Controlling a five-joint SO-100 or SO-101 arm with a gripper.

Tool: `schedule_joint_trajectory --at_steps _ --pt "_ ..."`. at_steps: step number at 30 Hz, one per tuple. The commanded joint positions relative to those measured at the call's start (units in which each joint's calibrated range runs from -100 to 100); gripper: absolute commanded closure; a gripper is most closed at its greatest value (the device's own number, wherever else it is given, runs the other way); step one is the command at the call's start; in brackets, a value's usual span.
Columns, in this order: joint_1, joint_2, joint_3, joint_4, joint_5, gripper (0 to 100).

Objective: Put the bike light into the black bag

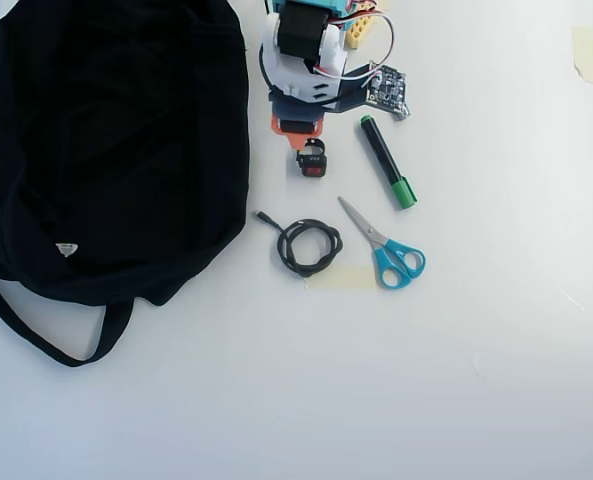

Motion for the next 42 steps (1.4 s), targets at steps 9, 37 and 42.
schedule_joint_trajectory --at_steps 9,37,42 --pt "-3.80 -1.28 2.49 -0.48 -0.45 84" --pt "-5.07 7.51 8.60 -17.88 -3.81 72" --pt "-4.84 10.17 8.60 -18.91 -3.81 72"
